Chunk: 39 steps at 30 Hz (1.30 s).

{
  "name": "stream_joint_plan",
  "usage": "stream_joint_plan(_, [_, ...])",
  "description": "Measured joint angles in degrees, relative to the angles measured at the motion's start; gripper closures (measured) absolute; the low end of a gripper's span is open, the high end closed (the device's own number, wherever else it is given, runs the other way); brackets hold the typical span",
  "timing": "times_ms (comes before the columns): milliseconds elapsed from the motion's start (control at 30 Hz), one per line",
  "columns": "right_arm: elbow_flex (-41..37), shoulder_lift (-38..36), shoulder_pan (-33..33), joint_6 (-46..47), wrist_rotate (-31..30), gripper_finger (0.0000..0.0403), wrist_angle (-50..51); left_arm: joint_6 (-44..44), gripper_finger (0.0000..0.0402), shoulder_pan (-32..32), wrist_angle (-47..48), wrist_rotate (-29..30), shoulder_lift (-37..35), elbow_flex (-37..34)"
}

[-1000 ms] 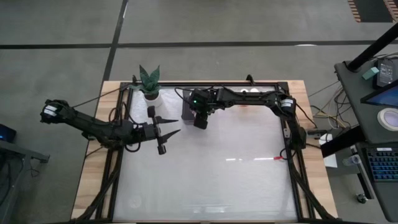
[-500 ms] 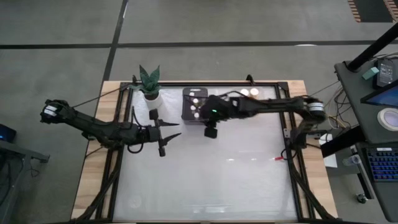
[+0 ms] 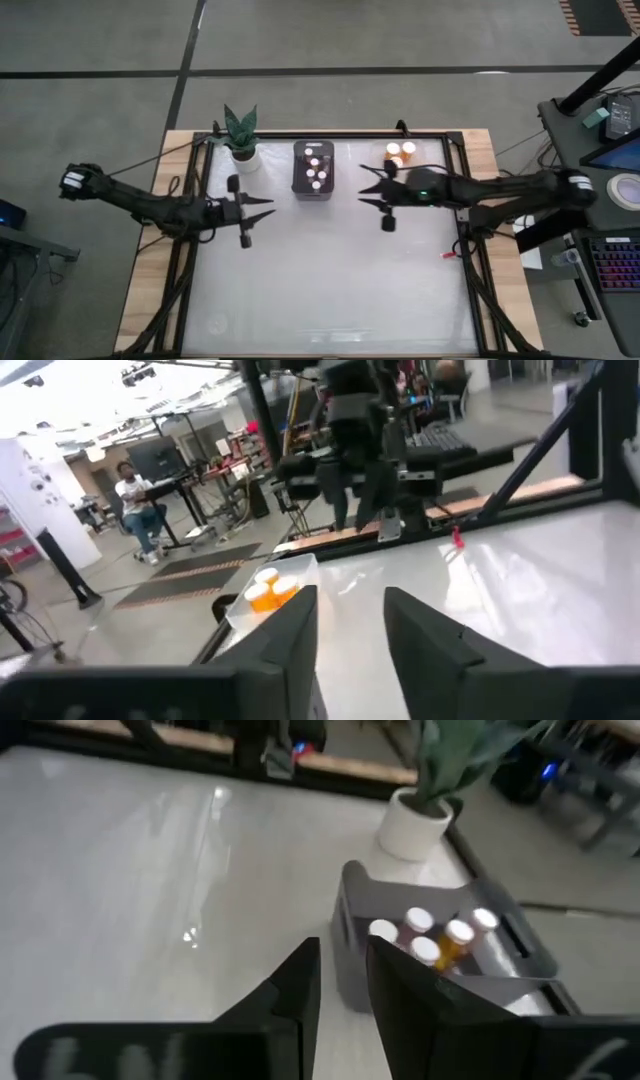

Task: Pick and place medicine bottles into bin by pill shape (circle, oval)
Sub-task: Return to Home Position

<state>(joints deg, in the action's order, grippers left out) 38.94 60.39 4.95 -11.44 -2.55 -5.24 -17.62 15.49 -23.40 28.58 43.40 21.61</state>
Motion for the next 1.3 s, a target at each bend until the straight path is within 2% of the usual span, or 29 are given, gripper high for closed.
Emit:
stream_joint_plan(200, [-10.82,-13.38,-0.07,-1.23,-0.04,0.0333,-4.48,6.0,0.0351,0.0,0.02,-0.01,-10.14,-7.22])
stream_joint_plan(400, [-17.41,-24.3,-0.07,-1.69,-0.04,0.0333,-4.67,7.96,0.0396,-0.04,-0.02,0.05,-17.49,-11.38])
stream_joint_plan(800, [-25.71,-40.92,-0.07,-4.64,-0.09,0.0334,-3.02,7.87,0.0398,-0.04,0.01,0.33,-24.8,-15.04])
stream_joint_plan(1133, [-26.47,-54.42,-0.07,-5.81,-0.09,0.0335,7.65,6.79,0.0398,-0.04,0.62,2.48,-34.05,-17.97])
stream_joint_plan(1300, [-26.82,-60.35,-0.07,-6.44,-0.04,0.0335,8.59,6.74,0.0398,-0.05,5.25,4.88,-40.51,-18.34])
